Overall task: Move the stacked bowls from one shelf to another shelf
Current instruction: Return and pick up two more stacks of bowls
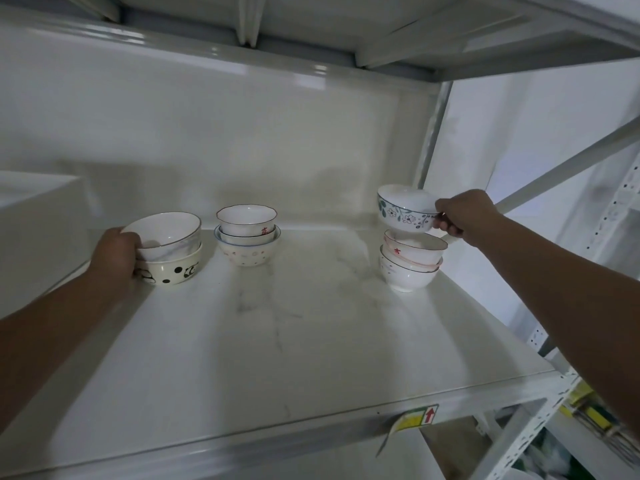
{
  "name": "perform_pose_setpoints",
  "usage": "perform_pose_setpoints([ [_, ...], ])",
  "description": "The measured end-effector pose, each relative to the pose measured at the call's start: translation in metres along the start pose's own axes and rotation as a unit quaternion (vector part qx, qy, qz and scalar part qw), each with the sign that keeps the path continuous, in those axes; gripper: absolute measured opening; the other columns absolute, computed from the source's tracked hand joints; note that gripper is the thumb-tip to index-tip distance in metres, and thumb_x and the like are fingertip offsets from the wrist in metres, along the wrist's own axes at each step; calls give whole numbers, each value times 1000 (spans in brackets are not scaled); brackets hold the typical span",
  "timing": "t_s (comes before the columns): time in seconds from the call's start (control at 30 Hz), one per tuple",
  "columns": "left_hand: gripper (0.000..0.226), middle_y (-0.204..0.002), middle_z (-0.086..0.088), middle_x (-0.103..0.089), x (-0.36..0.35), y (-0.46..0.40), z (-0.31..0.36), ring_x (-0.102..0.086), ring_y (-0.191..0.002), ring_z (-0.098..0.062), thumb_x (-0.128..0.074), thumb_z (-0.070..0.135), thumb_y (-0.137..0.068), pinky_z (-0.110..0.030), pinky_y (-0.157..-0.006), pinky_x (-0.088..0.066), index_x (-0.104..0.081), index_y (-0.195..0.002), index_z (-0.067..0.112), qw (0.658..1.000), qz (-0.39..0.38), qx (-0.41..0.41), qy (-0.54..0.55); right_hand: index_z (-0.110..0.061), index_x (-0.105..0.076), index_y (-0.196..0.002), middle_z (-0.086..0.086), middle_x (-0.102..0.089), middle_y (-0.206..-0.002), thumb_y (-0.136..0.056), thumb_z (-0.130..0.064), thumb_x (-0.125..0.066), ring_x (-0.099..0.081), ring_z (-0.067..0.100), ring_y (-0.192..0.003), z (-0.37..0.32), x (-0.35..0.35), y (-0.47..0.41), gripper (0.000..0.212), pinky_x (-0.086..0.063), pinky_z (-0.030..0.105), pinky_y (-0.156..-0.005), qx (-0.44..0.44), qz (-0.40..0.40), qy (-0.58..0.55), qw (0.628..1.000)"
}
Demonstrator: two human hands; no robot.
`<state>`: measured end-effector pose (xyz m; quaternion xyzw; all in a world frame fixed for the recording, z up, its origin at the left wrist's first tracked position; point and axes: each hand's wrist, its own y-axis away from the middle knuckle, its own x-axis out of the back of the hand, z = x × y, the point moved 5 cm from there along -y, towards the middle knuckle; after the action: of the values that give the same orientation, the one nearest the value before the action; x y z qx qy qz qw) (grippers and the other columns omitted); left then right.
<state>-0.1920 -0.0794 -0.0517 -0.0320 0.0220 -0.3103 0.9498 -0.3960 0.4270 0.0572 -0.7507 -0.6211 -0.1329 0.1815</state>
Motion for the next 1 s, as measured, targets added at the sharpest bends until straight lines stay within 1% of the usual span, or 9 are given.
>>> perform_pose_setpoints([
  [0.1,15,-54,-6,-44,2,-2,-3,-43,-44,-18,-35,2,-76,-21,-47,-32,-41,-69,14,1000,-6,12,12,5,-62,-76,16,-60,-56,-84,0,-53,-44,11,-25,-25,-12,5,13,-32,13,-30,24,-11,-23,999],
  [0.2,15,-69,-8,-44,7,-8,-10,-42,-59,-21,-39,10,-67,-28,-56,-32,-48,-74,20,999,-3,25,28,5,-60,-73,12,-59,-42,-85,3,-51,-46,9,-23,-43,-41,17,16,-33,13,-29,28,-43,-35,998],
  [0.3,22,-75,-4,-52,6,-8,-12,-45,-60,-22,-43,16,-66,-25,-57,-34,-55,-84,21,998,-18,41,50,7,-57,-78,9,-55,-33,-88,7,-49,-48,10,-22,-47,-82,34,13,-34,13,-29,13,-92,-31,995],
  [0.4,24,-78,-7,-58,4,-8,-13,-49,-58,-23,-44,16,-58,-25,-59,-36,-59,-77,16,996,-37,46,62,7,-55,-82,13,-53,-34,-91,10,-47,-49,13,-21,-41,-118,47,13,-38,15,-27,-16,-121,-25,992],
  [0.57,12,-65,-2,-63,3,-3,-13,-55,-57,-23,-47,17,-66,-23,-58,-40,-57,-72,13,995,-32,64,74,5,-54,-105,24,-58,-67,-91,12,-42,-46,18,-17,-13,-153,50,19,-36,18,-24,-75,-124,-39,989],
  [0.63,10,-62,-1,-63,0,2,-10,-57,-53,-21,-46,13,-76,-21,-55,-40,-56,-74,14,995,-32,59,69,2,-54,-98,24,-57,-74,-90,12,-43,-46,19,-17,0,-160,50,17,-35,18,-24,-99,-126,-58,985],
  [0.73,14,-65,-3,-59,1,2,-9,-54,-52,-20,-44,9,-83,-22,-55,-38,-53,-75,18,996,-17,47,70,-1,-51,-78,19,-57,-57,-91,9,-45,-49,18,-19,15,-165,52,18,-36,16,-25,-120,-140,-51,981],
  [0.87,12,-75,-4,-55,6,-1,-12,-47,-60,-20,-46,12,-81,-25,-58,-36,-54,-77,21,996,-15,48,73,-9,-48,-74,10,-59,-74,-94,-1,-53,-55,3,-29,22,-166,52,21,-50,18,-39,-52,-160,-3,986],
  [1.0,10,-87,-6,-60,6,-5,-15,-50,-64,-20,-48,16,-80,-28,-59,-37,-56,-85,21,996,-18,45,73,-10,-51,-74,8,-65,-64,-94,-6,-53,-57,4,-32,15,-162,51,21,-59,26,-57,-16,-172,30,984],
])
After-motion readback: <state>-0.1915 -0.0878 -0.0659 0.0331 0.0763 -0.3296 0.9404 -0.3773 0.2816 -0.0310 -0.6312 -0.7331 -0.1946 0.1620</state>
